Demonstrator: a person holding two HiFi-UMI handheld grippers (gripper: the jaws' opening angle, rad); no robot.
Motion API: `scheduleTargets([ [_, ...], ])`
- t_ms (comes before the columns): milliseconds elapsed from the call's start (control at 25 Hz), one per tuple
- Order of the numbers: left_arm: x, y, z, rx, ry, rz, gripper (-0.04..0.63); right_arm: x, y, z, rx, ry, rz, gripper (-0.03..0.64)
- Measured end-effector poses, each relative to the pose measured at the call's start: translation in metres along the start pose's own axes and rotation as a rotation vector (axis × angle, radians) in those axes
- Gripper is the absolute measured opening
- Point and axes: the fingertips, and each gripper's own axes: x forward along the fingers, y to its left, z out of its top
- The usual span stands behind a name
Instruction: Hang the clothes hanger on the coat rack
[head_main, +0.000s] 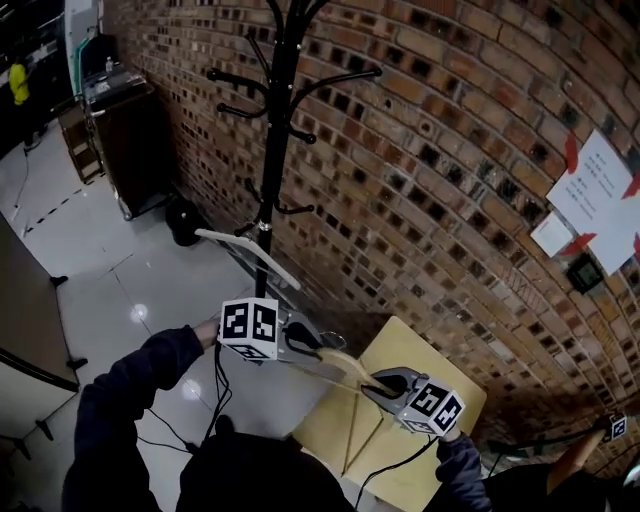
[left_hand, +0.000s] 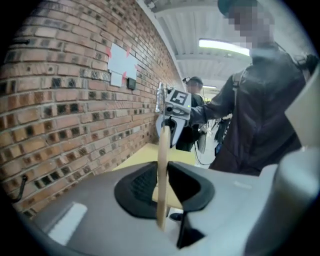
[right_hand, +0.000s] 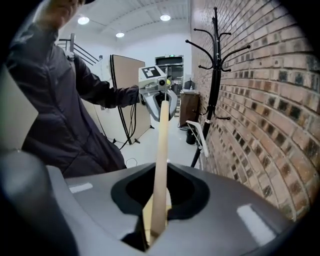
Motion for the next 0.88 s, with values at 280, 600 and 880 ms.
scheduleTargets([
  [280,-0.114,0.056,0.018,0.034,-0.073,0.263,0.075,-0.015,-0.033,0.081,0.129,-0.121,-0.059,0.051],
  [600,-0.235,0.071,0.039,0.048,-0.225,0.461,0.075,-0.038,-0.054,0.153,0.187,-0.226,-0.151,0.051],
  [880,-0.279,0.062,0.031,0.066,-0.229,0.516,0.074,-0.031,-0.052,0.197,0.178,-0.24,-0.186,0.051],
])
